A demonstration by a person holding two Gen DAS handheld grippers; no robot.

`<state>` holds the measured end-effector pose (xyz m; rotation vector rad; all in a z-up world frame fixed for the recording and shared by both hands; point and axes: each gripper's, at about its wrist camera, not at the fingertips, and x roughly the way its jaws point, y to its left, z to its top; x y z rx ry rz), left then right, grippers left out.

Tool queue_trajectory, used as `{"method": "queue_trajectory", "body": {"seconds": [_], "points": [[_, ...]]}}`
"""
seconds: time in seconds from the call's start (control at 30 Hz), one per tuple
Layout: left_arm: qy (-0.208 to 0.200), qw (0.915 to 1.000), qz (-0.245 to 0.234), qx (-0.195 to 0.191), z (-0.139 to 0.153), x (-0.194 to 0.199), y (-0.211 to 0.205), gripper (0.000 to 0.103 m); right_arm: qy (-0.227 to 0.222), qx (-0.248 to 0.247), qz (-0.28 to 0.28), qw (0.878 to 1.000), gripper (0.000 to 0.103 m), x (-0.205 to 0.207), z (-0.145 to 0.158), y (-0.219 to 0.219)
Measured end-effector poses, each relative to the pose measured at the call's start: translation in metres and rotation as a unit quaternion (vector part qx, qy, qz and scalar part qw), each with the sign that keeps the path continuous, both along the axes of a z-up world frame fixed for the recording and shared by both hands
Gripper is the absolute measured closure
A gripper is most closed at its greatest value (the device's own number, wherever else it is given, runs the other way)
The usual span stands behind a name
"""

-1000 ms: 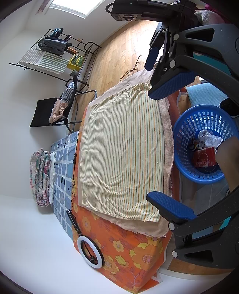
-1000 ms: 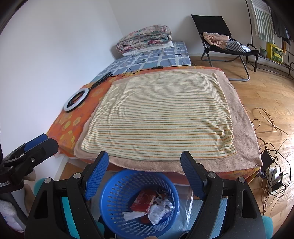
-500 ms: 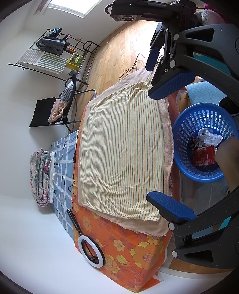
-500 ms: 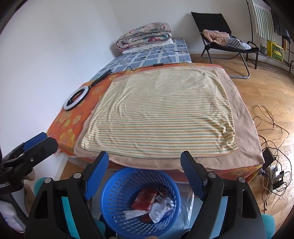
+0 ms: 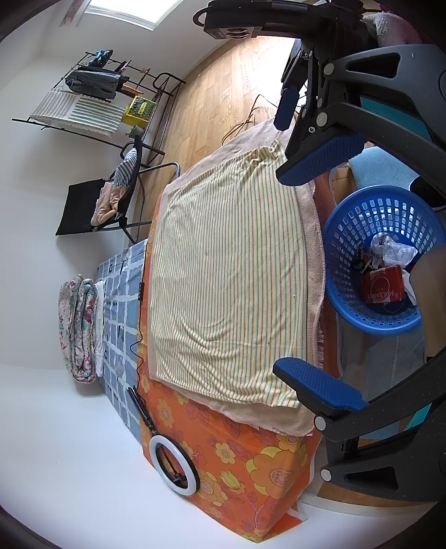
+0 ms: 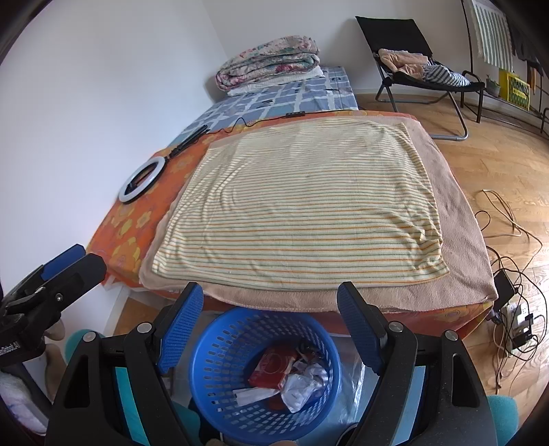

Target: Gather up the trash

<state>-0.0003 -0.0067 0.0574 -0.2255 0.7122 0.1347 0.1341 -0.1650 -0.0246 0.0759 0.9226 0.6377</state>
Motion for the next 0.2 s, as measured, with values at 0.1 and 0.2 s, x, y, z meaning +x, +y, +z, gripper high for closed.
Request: {"method": "queue_trajectory", "body": {"seconds": [0.1, 0.2], "points": [[-0.006, 1.0, -0.003, 0.0, -0.0001, -0.0006, 0.0003, 0.001, 0.003, 0.0, 0.001, 1.0, 0.023, 0.0003, -0.0013, 0.0003], [-0.004, 1.0, -0.001, -0.003, -0.0015, -0.0004, 0.0042, 0.001, 0.005, 0.001, 0.0, 1.0, 0.023, 0.0009, -0.0027, 0.0007]]}}
